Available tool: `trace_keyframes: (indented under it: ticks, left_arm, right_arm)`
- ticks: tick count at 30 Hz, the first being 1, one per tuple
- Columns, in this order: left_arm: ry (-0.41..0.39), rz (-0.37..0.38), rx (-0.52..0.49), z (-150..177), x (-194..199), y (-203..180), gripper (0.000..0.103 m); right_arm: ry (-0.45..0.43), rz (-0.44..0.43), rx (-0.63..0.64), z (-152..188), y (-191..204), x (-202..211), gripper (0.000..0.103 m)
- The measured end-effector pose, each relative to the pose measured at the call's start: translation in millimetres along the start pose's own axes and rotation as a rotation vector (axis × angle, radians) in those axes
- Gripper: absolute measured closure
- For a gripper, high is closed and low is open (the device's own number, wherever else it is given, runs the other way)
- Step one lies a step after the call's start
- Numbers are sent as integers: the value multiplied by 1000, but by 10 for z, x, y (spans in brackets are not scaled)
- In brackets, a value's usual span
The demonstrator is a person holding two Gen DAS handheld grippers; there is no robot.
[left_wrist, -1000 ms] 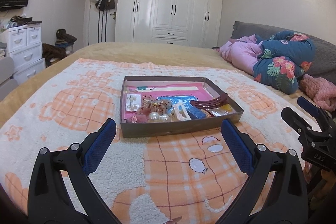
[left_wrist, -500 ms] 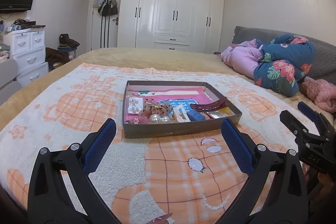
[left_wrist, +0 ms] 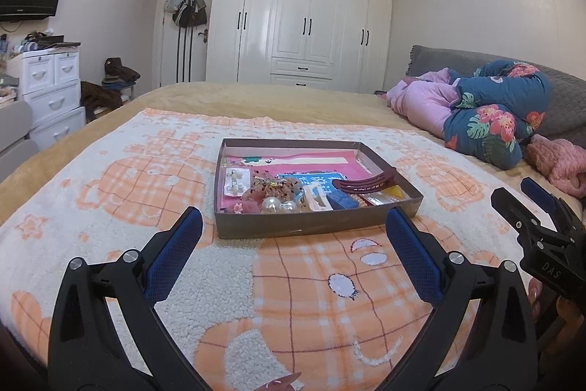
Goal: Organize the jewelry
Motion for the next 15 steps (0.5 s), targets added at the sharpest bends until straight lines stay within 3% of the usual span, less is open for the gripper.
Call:
trace_keyframes:
  ticks: [15]
  left_arm:
    - [2,-7,0,8,11,25,11]
  right_arm:
    - [4,-3,2,25,-26,8,6]
Point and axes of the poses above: each gripper's, at about its wrist camera, not at the fingertips, and x roughly against the way its jaws point, y to its left, z to its underside, the point moved 5 cm from there along -x, roughly the way its jaws point, and after that the axes turned 14 degrees about -y, right-handed, at the moved point
